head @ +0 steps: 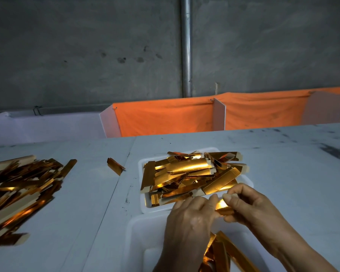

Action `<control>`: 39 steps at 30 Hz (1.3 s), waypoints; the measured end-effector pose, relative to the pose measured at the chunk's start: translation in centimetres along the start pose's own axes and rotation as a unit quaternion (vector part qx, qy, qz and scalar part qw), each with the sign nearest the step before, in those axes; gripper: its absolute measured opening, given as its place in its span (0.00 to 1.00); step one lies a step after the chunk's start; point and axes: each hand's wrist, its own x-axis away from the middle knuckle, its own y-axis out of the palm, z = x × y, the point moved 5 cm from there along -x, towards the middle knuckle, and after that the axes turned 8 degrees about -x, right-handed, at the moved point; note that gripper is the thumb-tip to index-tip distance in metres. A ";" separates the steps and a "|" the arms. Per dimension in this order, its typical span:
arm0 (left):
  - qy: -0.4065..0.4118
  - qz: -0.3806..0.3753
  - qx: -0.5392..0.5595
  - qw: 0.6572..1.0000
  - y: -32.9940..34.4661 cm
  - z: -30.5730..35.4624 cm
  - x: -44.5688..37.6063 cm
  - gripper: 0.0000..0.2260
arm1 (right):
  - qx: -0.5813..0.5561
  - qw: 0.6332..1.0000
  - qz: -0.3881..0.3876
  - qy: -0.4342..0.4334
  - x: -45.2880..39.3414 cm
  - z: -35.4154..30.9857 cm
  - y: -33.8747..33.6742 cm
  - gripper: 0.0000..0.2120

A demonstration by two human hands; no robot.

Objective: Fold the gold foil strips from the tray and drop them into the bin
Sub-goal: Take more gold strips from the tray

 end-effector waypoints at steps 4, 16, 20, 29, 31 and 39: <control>-0.001 -0.011 -0.007 1.000 0.6 0.7 0.1 0.23 | -0.018 1.000 0.016 0.017 0.0 0.2 0.0 0.08; -0.012 -0.009 0.063 0.998 0.1 0.9 0.1 0.15 | -0.147 0.985 -0.034 0.081 0.1 0.1 -0.1 0.08; -0.042 -0.020 0.135 0.990 0.5 0.5 0.3 0.23 | -0.205 0.971 -0.053 0.107 0.3 -0.2 -0.1 0.09; -0.120 -0.063 0.224 0.965 0.9 -0.1 0.3 0.23 | -0.247 0.961 -0.058 0.113 0.5 -0.8 -0.2 0.09; -0.150 -0.067 0.252 0.954 1.0 -0.3 0.4 0.20 | -0.242 0.963 -0.039 0.110 0.4 -0.6 -0.6 0.09; -0.190 -0.087 0.294 0.933 0.7 -0.8 0.3 0.19 | -0.194 0.979 -0.006 0.070 0.2 -0.6 -0.8 0.06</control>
